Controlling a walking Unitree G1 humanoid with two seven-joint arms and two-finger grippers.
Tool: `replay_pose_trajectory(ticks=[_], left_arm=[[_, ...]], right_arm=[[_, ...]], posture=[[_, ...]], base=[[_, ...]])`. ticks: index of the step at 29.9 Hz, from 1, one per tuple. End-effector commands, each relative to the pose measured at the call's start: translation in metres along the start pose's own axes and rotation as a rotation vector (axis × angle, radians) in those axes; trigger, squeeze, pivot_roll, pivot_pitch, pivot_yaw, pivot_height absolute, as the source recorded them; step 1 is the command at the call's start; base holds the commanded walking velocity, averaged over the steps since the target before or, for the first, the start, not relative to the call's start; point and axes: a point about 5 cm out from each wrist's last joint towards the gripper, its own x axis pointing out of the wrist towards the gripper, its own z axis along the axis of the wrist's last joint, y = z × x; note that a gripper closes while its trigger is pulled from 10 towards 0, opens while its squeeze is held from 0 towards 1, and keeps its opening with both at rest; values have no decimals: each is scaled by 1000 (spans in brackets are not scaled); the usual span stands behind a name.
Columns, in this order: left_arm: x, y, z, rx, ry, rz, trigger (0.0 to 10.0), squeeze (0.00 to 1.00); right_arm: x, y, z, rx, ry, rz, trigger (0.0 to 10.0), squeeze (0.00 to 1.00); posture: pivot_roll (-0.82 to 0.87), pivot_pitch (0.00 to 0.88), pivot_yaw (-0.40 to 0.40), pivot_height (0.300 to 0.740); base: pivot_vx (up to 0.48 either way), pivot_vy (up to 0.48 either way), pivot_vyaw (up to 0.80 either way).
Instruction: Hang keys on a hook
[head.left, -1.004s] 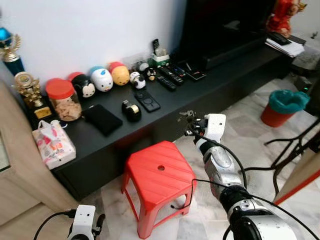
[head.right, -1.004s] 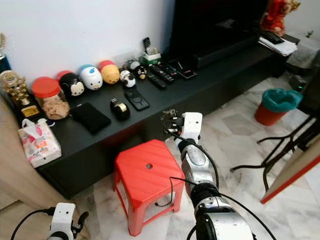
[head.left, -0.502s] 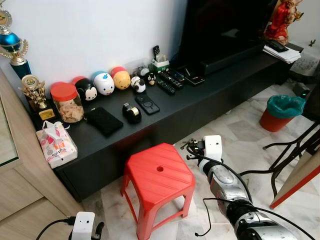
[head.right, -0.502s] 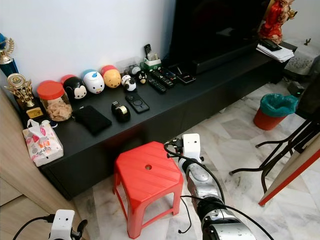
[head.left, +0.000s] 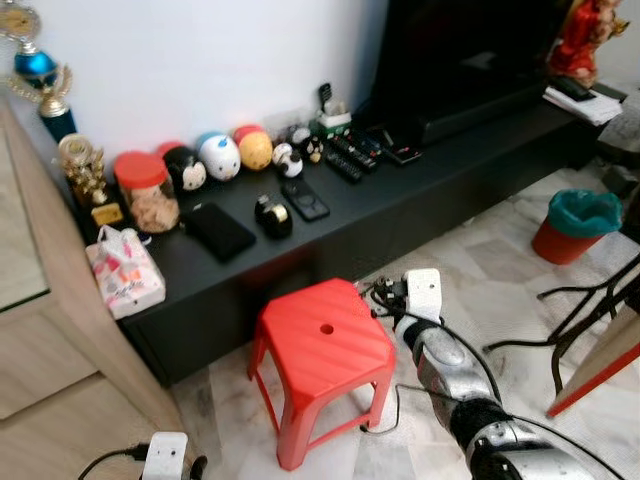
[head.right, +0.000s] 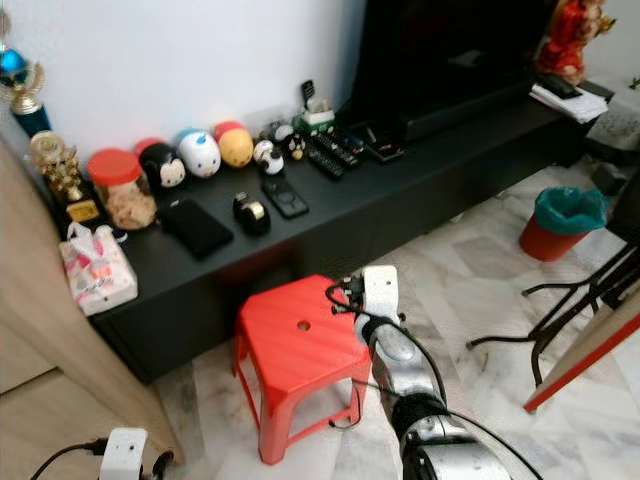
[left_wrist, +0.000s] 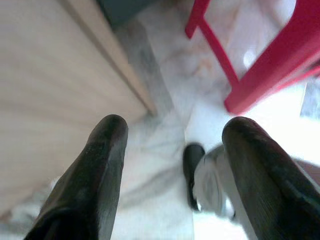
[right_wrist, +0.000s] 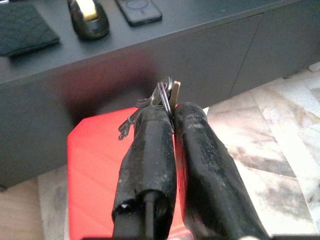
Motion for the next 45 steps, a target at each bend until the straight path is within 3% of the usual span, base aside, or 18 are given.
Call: replay_pose_trajectory(ticks=[1, 10, 21, 36, 45], left_arm=[[0, -2, -5, 15, 41, -2, 10000, 0], [-4, 3, -18, 4, 132, 26, 10000, 0], [-3, 2, -19, 14, 157, 20, 10000, 0], [-7, -12, -31, -13, 231, 3, 10000, 0], [-13, -6, -43, -18, 269, 7, 10000, 0]], right_arm=[[0, -3, 3, 6, -11, -15, 10000, 0], [1, 0, 4, 22, -23, -20, 10000, 0], [0, -1, 4, 33, -29, -29, 10000, 0], [2, 5, 7, 29, -44, -6, 10000, 0], [2, 5, 8, 36, -53, -13, 10000, 0]], posture=[[116, 0, -113, 740], [113, 0, -99, 740], [112, 0, -99, 740], [108, 0, -101, 740], [96, 0, -92, 740]], base=[[0, 0, 0], [0, 0, 0], [0, -379, 0], [0, -388, 0], [0, -392, 0]])
